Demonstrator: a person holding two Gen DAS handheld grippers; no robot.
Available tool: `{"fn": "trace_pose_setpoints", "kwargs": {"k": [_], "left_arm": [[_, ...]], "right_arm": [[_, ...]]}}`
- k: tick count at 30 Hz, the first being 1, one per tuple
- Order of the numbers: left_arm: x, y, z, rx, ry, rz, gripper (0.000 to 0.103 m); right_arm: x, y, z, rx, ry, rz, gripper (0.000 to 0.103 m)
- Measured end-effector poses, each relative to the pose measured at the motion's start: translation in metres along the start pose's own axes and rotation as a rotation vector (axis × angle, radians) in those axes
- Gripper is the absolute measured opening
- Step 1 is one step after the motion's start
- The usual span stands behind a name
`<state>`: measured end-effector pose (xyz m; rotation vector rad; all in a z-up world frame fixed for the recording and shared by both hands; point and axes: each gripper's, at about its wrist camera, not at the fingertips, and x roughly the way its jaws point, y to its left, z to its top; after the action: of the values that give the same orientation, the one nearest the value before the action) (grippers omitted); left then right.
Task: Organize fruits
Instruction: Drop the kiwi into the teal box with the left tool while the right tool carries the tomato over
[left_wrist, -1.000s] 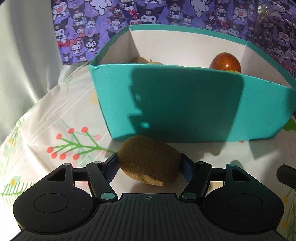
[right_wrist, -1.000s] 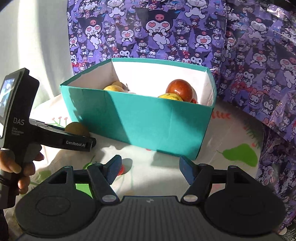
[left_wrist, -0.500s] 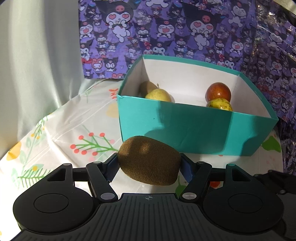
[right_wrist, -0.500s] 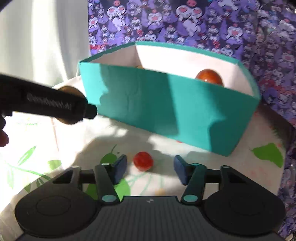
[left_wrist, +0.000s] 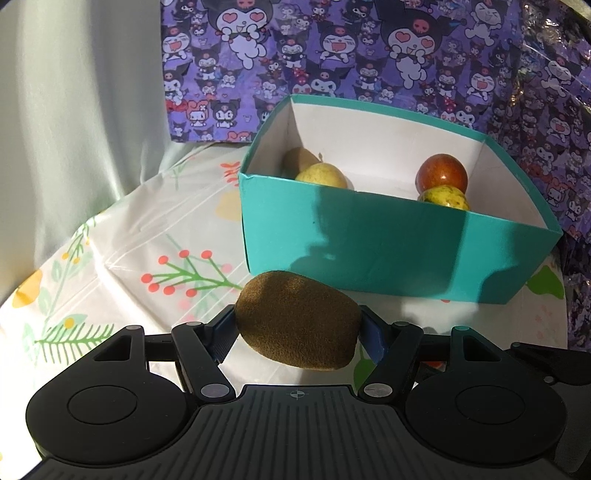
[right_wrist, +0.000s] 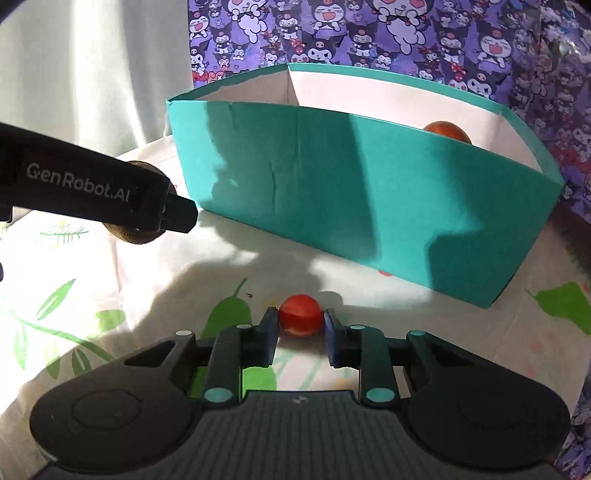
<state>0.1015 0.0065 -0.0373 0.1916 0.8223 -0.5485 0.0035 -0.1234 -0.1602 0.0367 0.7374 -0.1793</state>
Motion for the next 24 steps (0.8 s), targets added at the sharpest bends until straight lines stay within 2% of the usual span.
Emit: {"fn": "trace_pose_setpoints", "kwargs": {"k": [6, 11, 15, 20, 24], "left_arm": [[-0.023, -0.016, 0.019, 0.016, -0.053, 0.010, 0.073], [-0.040, -0.036, 0.060, 0.014, -0.112, -0.023, 0.073], [-0.046, -0.058, 0.096, 0.024, -0.184, -0.022, 0.073], [-0.028, -0.077, 0.119, 0.049, -0.223, 0.002, 0.074], [-0.001, -0.083, 0.120, 0.057, -0.180, -0.009, 0.073]], "right_arm": [[-0.042, -0.016, 0.017, 0.027, -0.102, -0.018, 0.025], [-0.069, -0.036, 0.035, 0.058, -0.182, -0.038, 0.025], [-0.088, -0.053, 0.048, 0.083, -0.245, -0.068, 0.025], [-0.106, -0.067, 0.062, 0.096, -0.307, -0.094, 0.025], [-0.108, -0.072, 0.068, 0.098, -0.319, -0.107, 0.025]]}}
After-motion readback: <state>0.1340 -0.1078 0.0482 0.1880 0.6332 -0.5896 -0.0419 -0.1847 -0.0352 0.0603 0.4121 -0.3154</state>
